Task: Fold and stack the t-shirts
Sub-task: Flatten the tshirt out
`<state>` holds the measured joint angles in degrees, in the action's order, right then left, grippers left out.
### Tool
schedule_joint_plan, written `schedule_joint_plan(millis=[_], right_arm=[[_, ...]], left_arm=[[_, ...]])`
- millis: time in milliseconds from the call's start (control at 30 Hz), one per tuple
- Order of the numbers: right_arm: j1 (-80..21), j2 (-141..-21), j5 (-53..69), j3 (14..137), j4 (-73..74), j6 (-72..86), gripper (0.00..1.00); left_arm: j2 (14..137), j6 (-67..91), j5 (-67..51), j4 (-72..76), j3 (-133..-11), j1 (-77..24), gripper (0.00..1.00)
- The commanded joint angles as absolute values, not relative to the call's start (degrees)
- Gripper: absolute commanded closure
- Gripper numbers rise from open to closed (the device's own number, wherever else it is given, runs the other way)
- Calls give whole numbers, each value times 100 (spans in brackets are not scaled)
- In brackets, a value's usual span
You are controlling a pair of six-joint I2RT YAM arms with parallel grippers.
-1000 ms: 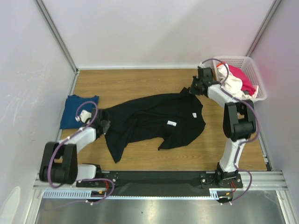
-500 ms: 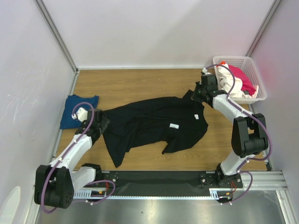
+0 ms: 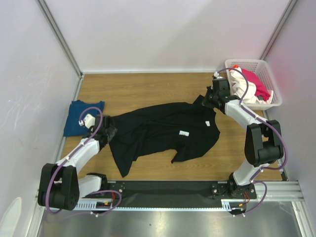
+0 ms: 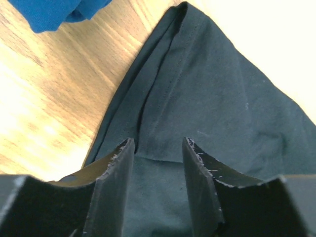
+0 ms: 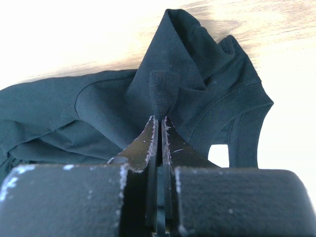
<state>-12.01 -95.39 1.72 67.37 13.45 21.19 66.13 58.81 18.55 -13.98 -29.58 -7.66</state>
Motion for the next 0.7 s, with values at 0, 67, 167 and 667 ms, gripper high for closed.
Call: schedule_joint_plan(millis=[0,67,167,667], right_arm=[[-1213,-9518,61,6838,1274,2127,100],[-1213,-9527,62,6847,1292,2136,100],[-1204,-9519,35,6838,1318,2127,100],[-1204,-9483,35,6803,1345,2109,100]], left_arm=[[6627,5985,1872,-1125,-2892,-765,52],[6697,6003,1855,-1099,-2909,-765,52],[6794,6021,1784,-1090,-2909,-765,52],[6952,6135,1854,-1002,-2804,-765,65]])
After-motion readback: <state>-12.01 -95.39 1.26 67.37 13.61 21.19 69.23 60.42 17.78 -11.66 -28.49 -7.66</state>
